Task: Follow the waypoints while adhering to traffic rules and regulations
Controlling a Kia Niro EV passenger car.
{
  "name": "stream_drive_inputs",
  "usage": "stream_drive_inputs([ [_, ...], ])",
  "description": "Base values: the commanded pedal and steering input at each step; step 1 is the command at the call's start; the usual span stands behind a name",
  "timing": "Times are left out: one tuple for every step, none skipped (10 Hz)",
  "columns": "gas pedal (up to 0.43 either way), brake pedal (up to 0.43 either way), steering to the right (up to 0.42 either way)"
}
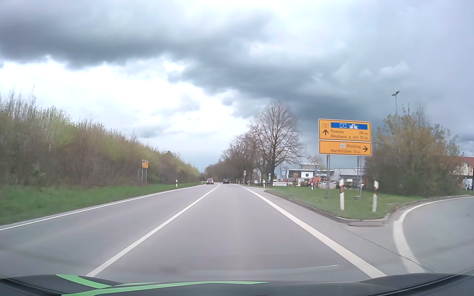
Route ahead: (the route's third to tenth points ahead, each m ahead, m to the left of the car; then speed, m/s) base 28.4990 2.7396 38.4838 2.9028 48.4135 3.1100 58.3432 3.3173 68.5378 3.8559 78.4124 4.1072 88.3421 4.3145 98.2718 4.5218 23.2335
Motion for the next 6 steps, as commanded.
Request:
stream_drive_inputs([
  [0.220, 0.000, -0.001],
  [0.220, 0.000, -0.001],
  [0.220, 0.000, -0.002],
  [0.220, 0.000, -0.001],
  [0.220, 0.000, -0.002],
  [0.220, 0.000, -0.002],
])
